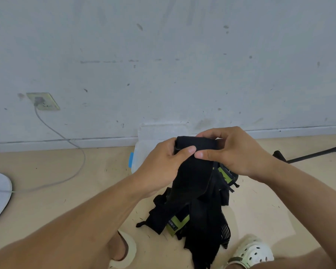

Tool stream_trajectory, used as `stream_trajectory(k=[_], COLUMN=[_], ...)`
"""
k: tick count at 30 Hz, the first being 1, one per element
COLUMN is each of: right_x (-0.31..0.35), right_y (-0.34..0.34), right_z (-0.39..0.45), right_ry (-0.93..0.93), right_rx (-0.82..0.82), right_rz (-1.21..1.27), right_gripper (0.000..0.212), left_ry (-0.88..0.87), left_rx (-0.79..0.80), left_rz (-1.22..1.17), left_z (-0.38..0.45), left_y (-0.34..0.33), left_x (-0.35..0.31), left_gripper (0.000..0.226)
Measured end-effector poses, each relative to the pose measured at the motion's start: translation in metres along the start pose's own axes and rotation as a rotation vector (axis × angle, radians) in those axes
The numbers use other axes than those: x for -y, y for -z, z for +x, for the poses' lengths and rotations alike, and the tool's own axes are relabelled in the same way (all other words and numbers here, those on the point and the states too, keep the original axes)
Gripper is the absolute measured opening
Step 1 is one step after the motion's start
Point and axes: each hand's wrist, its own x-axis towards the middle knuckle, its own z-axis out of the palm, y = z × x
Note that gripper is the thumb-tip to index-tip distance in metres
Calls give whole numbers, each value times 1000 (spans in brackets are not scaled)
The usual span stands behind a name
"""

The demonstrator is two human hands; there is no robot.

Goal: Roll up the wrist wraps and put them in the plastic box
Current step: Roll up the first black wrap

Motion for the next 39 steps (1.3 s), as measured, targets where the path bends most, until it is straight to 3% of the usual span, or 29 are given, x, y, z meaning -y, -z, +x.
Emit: stream_trajectory(k=[5, 11, 15, 19, 23, 27, 34, 39], right_x=[2, -4, -3, 0, -1, 0, -5, -6], right_y=[-17, -35, -31, -33, -32, -19, -24, -23], right_z=[0, 2, 3, 1, 3, 5, 5, 6], right_ry=[99, 178, 205, 239, 193, 99, 342, 331], right_rx=[-137, -228, -306, -332, -232, -176, -277, -239], right_rz=[-270, -363, -261, -155, -38, 240, 33, 3], right_gripper=[10, 18, 17, 29, 36, 27, 37, 44], left_ry=[12, 49, 125, 181, 180, 147, 165, 100], left_rx=[-84, -73, 0, 23, -54, -67, -8, -130], left_rz=[-32, -159, -278, -370, -367, -336, -501, -311], left_z=[1, 1, 0, 1, 3, 1, 0, 3], left_y=[-3, -6, -4, 0, 4, 6, 1, 3], left_x=[-1, -2, -6, -10, -9, -11, -15, -8], left_gripper=[34, 39, 45, 47, 34, 26, 44, 19])
